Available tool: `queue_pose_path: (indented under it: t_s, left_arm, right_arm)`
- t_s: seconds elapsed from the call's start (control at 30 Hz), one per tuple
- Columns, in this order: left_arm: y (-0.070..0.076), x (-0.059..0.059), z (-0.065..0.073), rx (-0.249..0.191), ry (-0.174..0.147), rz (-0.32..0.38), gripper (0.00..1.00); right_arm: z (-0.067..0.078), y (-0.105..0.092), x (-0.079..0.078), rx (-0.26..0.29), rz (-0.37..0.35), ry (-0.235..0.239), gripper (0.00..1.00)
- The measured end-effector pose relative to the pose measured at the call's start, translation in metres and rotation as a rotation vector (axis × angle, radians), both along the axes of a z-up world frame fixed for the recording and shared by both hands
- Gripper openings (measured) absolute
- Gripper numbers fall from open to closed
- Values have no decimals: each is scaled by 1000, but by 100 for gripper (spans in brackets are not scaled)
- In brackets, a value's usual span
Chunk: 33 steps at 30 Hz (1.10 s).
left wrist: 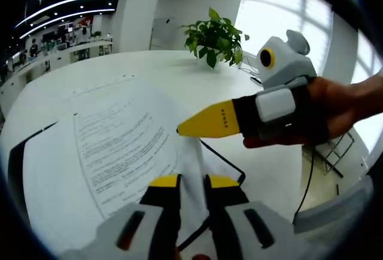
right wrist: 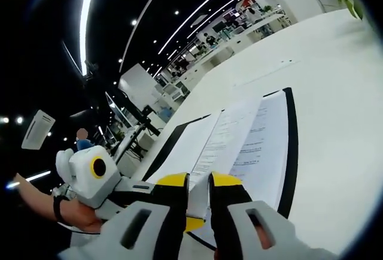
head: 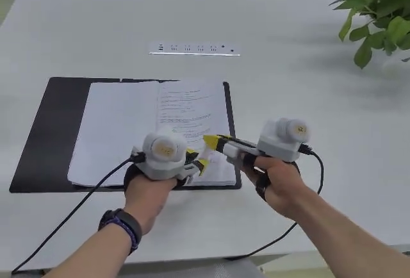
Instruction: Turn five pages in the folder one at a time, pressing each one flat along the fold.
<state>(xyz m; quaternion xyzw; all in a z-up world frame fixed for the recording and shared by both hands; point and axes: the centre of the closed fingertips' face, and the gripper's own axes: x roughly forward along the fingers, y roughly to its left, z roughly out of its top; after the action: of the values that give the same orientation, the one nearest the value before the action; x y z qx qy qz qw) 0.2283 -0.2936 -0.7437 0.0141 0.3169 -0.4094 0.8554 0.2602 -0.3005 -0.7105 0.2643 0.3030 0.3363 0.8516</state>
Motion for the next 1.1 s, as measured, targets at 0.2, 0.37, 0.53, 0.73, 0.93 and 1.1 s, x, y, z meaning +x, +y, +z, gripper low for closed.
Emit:
queue_pose_path:
  t_s: [0.2,0.37,0.53,0.73,0.93,1.1]
  left_arm:
    - [2,-8,9,-6,7,-5,28]
    - [11,-9,13,7,8,-12,36]
    - [26,-11,20,20,-2,-6,39]
    - [43,-13,24,47,-13,-4,46]
    - [63,-11,30,56,-19,15,48]
    - [75,-11,36,59,-34,27,50]
  right_arm:
    - [0,-7,-5,14,-17,10,5]
    - [-1,-9,-5,36,-38,24,4]
    - [3,-9,-4,44,-45,15,3]
    - [6,-7,-3,50,-61,19,1]
    - [12,-2,-3,62,-70,7,0]
    - [20,2,-1,77,-91,-5,0]
